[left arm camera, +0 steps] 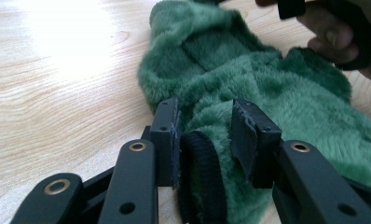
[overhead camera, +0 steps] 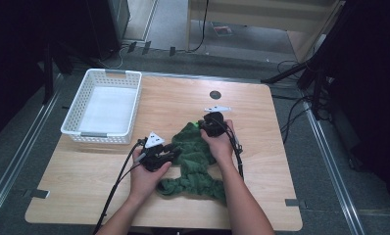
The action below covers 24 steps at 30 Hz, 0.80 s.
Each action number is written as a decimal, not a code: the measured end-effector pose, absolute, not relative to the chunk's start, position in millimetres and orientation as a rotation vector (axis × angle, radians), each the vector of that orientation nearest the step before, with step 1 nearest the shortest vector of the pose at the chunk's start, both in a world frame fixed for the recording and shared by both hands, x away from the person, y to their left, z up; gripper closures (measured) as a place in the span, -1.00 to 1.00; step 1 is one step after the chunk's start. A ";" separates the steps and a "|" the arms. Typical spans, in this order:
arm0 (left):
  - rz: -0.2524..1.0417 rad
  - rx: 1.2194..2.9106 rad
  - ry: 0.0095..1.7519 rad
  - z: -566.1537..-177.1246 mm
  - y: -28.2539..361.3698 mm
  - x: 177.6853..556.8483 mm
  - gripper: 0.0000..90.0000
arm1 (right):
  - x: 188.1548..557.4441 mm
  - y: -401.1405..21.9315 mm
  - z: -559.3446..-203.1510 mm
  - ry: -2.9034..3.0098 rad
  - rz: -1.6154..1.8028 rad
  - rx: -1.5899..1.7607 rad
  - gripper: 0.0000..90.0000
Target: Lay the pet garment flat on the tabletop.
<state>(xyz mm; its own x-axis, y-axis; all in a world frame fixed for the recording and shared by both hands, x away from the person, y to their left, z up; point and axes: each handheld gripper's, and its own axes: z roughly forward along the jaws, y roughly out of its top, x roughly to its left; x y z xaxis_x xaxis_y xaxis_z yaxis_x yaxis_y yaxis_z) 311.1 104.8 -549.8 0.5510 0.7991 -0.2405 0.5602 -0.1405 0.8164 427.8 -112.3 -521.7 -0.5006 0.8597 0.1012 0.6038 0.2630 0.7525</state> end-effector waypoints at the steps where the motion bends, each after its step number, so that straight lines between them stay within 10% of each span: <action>1: 0.312 1.822 1.118 -549.8 104.6 311.1 0.39 | 428.2 -112.7 -520.5 2.203 1.093 1.333 1.00; 5: 0.310 1.814 1.126 -549.9 104.8 311.3 0.34 | 426.6 -116.1 -514.4 2.184 1.185 1.292 0.98; 17: 0.311 1.822 1.125 -550.1 104.2 311.7 0.29 | 427.8 -118.9 -502.4 2.347 1.288 1.343 0.09; 24: 0.306 1.811 1.127 -549.9 105.1 311.4 0.28 | 434.0 -91.6 -526.9 2.431 1.040 1.376 0.16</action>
<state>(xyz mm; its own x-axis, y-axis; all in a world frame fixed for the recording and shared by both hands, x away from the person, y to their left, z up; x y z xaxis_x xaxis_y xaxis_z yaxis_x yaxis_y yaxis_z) 311.4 105.1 -549.9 0.5445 0.8004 -0.2508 0.5631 -0.1272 0.8165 434.0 -91.6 -526.9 -0.5638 0.8039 0.1894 0.6920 0.3346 0.6397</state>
